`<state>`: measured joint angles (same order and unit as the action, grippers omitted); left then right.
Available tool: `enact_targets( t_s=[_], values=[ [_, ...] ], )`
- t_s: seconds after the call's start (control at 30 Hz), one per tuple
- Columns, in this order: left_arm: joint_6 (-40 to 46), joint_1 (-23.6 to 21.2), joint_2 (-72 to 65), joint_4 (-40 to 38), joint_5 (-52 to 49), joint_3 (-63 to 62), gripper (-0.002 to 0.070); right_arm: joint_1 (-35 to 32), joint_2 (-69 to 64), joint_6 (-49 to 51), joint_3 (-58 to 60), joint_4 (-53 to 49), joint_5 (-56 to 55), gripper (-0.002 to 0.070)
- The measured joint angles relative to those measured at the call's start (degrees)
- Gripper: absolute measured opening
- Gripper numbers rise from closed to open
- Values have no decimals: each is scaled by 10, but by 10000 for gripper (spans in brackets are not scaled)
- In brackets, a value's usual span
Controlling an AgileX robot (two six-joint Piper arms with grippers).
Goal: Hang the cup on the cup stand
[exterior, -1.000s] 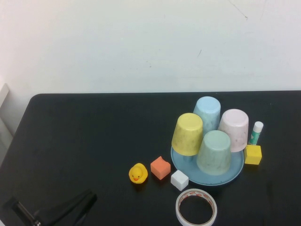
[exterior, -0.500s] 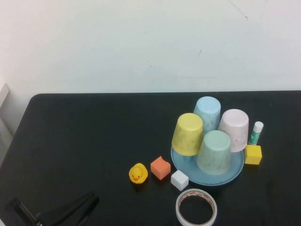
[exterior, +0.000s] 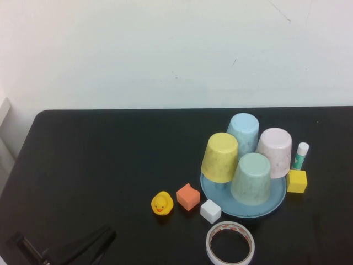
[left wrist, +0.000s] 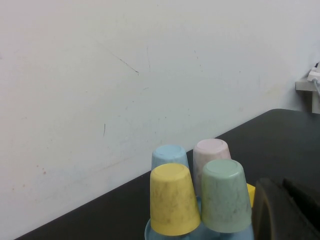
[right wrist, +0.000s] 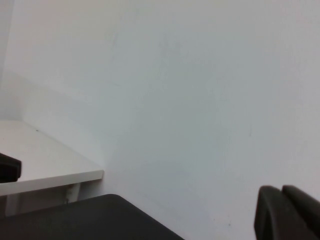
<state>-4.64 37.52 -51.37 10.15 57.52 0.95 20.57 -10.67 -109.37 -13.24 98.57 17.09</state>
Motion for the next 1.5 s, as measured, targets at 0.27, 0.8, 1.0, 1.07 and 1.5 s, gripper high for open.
enact_targets(
  t_s=[0.27,0.8,1.0,1.07,1.5],
  values=[
    [0,0,0,0,-8,0,0,0,0,-11,10,0,-59,-1],
    [0,0,0,0,-13,0,0,-45,1,335,41,-449,-259,-1],
    [0,0,1,0,-16,0,-1,-161,36,881,55,-914,-73,-1],
    [0,0,1,0,-20,0,-1,-193,54,936,56,-962,-3,-1],
    [1,0,1,0,-24,0,-1,-235,114,1063,145,-1069,11,-1]
  ],
)
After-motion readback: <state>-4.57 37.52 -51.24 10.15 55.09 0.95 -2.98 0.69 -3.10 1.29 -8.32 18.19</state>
